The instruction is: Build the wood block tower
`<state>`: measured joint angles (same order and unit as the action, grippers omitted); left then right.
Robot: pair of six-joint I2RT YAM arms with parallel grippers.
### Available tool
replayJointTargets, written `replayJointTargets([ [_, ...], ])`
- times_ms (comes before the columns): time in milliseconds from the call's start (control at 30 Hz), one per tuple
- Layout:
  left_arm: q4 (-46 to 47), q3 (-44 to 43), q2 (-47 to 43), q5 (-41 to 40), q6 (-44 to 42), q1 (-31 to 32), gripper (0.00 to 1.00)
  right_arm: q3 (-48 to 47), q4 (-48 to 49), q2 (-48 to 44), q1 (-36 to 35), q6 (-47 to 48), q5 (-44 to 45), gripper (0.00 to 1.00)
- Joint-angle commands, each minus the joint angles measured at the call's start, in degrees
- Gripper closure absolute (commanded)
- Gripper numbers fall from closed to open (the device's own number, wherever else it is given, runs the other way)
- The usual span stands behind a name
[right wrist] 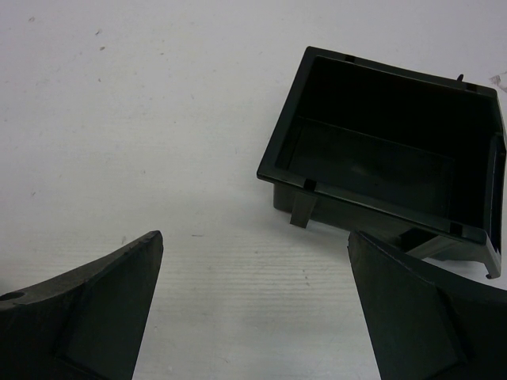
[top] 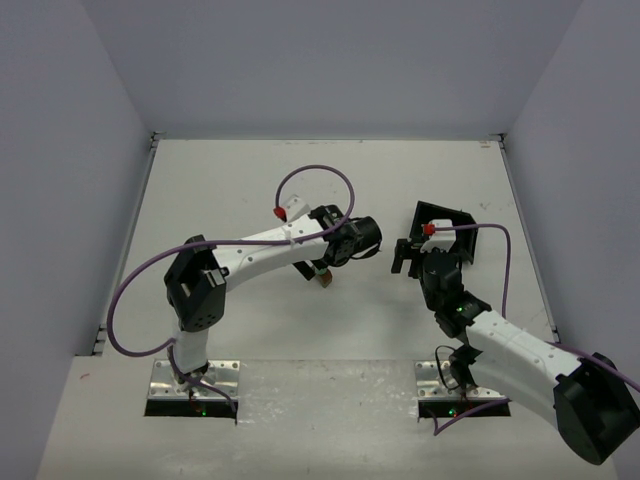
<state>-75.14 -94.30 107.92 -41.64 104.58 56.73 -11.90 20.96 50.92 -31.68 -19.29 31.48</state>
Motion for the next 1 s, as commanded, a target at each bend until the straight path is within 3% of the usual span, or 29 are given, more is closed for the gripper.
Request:
replayJointTargets([
  [0,-0.3,-3.2,-1.6,-1.6,-2.2,0.8,0.06,-0.2,2.9,-0.6,0.0,-0.2,1.0,0.01],
  [67,-0.3,-4.3,-1.9,-1.8,-4.2,0.8,0.00,-0.2,2.9,-0.6,0.0,-0.3,1.0,0.01],
  [200,0.0,-5.0,-2.5,-2.1,-7.1,0.8,0.00,-0.4,2.9,-0.7,0.0,-0.2,0.4,0.01],
  [467,8.4,-8.1,-6.8,-4.6,-33.2,1.9,0.00,-1.0,2.4,-0.1,0.0,-0.5,-1.5,0.01],
  [567,24.1,-2.0,-13.2,0.9,-50.8,2.1,0.00,-1.8,1.3,0.7,0.0,-0.7,-1.9,0.01],
  [733,42.9,9.0,-24.9,6.8,-63.7,2.0,0.00,-2.1,0.8,1.4,0.0,-0.8,-2.0,0.01],
  [833,48.4,13.5,-30.3,10.7,-67.6,-1.2,0.00,-2.5,0.8,2.4,0.0,-1.0,-1.7,0.01],
  [867,50.8,17.3,-32.2,16.2,-69.6,-8.6,0.00,-3.1,0.3,3.8,0.0,-1.2,-1.6,0.01],
  [933,53.4,20.3,-32.9,23.1,-70.7,-16.7,0.00,-4.2,-1.0,5.0,0.3,-2.2,-2.0,0.01],
  [967,54.2,21.2,-32.5,22.7,-71.1,-19.1,0.00,-4.6,-1.6,6.0,0.7,-2.8,-2.2,0.01],
])
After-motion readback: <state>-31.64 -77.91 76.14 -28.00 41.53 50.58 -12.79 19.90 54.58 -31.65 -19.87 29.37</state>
